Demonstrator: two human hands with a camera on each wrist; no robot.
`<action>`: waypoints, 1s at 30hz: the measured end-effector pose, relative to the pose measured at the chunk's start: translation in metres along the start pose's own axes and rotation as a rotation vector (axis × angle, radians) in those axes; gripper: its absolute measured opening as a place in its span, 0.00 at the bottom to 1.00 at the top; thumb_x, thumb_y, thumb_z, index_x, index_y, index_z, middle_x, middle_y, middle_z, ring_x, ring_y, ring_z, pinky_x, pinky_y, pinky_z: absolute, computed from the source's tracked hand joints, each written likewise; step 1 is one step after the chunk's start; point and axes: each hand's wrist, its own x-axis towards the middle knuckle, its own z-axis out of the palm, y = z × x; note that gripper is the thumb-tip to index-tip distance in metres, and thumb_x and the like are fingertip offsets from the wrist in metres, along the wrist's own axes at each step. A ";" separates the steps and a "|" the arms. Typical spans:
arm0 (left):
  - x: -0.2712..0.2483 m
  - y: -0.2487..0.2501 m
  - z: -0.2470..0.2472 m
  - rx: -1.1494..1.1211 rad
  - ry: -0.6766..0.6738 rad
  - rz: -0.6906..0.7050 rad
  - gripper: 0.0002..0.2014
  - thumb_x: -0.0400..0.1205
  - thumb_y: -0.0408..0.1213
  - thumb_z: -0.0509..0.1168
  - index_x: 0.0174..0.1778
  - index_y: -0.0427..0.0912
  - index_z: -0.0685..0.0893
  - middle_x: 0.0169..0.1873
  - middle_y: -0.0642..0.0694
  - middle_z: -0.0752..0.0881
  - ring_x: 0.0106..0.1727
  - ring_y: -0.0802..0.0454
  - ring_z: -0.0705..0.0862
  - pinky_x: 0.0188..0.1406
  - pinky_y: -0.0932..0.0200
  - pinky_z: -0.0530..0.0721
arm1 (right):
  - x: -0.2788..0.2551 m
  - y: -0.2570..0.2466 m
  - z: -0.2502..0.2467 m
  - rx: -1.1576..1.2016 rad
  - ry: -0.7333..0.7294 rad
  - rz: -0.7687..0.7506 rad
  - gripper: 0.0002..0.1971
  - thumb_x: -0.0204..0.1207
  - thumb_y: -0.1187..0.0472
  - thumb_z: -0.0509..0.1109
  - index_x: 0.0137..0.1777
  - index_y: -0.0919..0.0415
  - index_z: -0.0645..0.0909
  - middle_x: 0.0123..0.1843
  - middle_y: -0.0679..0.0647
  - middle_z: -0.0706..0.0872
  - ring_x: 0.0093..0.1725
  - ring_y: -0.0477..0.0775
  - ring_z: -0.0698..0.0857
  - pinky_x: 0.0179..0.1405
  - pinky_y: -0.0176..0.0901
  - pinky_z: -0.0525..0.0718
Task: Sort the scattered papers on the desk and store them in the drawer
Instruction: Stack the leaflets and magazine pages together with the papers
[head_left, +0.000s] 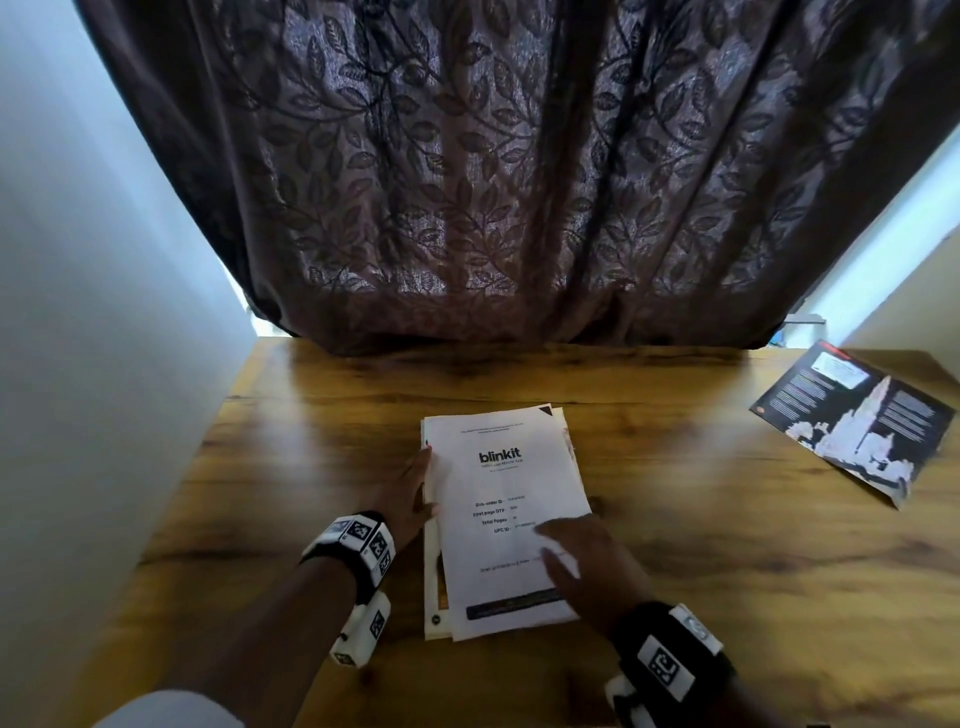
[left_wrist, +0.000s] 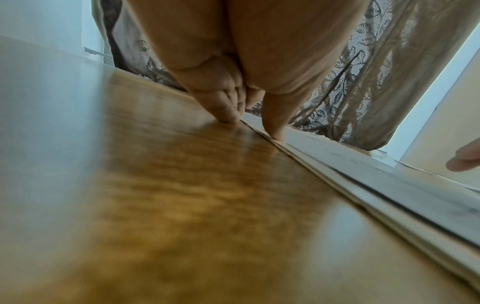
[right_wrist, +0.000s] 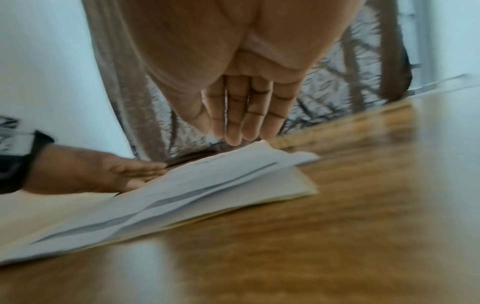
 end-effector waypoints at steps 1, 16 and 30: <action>0.000 0.001 0.002 0.009 0.012 0.000 0.43 0.84 0.44 0.66 0.87 0.49 0.43 0.86 0.49 0.50 0.85 0.46 0.57 0.82 0.50 0.59 | -0.002 0.008 -0.004 0.006 0.052 0.053 0.18 0.86 0.49 0.63 0.75 0.45 0.78 0.74 0.44 0.79 0.71 0.43 0.78 0.70 0.36 0.76; 0.004 -0.002 0.003 0.034 -0.002 0.039 0.53 0.77 0.58 0.70 0.86 0.49 0.40 0.86 0.51 0.46 0.86 0.46 0.53 0.83 0.51 0.55 | -0.018 0.038 0.012 0.127 0.089 0.296 0.18 0.83 0.63 0.68 0.72 0.54 0.80 0.69 0.51 0.79 0.59 0.48 0.81 0.59 0.35 0.83; 0.007 -0.008 0.003 0.029 -0.045 0.056 0.61 0.71 0.56 0.77 0.86 0.48 0.37 0.86 0.50 0.43 0.86 0.46 0.51 0.83 0.49 0.54 | -0.008 0.055 0.018 0.117 0.109 0.261 0.14 0.83 0.62 0.70 0.67 0.51 0.83 0.59 0.45 0.78 0.52 0.46 0.82 0.49 0.29 0.79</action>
